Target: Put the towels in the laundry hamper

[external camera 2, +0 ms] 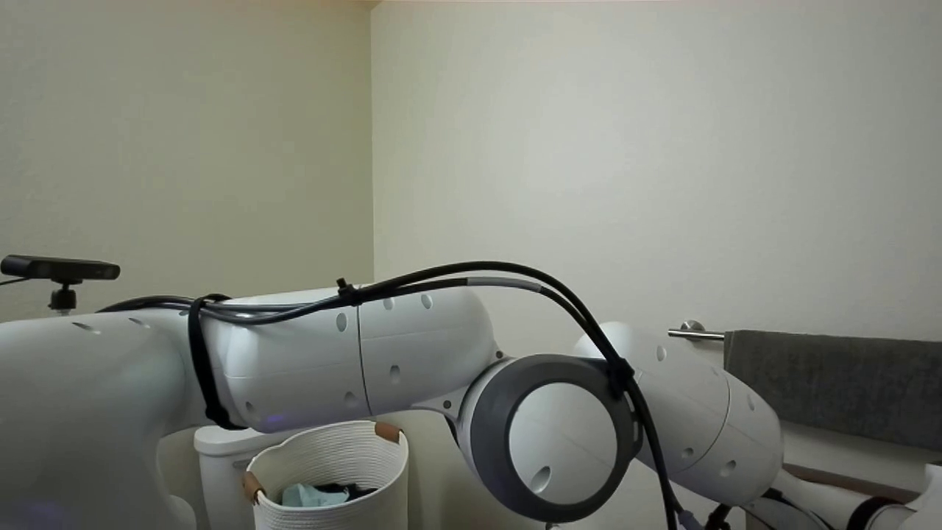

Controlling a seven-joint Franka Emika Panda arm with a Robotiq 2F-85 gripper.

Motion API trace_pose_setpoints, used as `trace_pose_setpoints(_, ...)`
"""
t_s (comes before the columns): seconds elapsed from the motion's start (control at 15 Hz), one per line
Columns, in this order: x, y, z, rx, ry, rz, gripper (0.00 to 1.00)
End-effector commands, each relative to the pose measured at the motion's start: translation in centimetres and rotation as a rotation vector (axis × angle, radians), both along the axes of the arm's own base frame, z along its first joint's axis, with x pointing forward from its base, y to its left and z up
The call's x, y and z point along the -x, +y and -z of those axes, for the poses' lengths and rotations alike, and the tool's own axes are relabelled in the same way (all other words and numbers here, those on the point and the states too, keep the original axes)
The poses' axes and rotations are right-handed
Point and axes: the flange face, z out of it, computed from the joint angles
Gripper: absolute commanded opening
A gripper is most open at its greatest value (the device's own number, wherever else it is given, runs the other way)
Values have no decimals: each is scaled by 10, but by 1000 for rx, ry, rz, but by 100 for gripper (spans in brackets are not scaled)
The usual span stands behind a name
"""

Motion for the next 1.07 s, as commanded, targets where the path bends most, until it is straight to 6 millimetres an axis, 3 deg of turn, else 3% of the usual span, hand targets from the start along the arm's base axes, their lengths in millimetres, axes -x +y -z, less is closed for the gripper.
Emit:
trace_pose_setpoints(0.0,-7,-3,-5,123,-23,86,100)
trace_pose_setpoints(0.6,36,-5,25,126,142,207,100)
trace_pose_setpoints(1.0,45,-9,22,86,197,167,100)
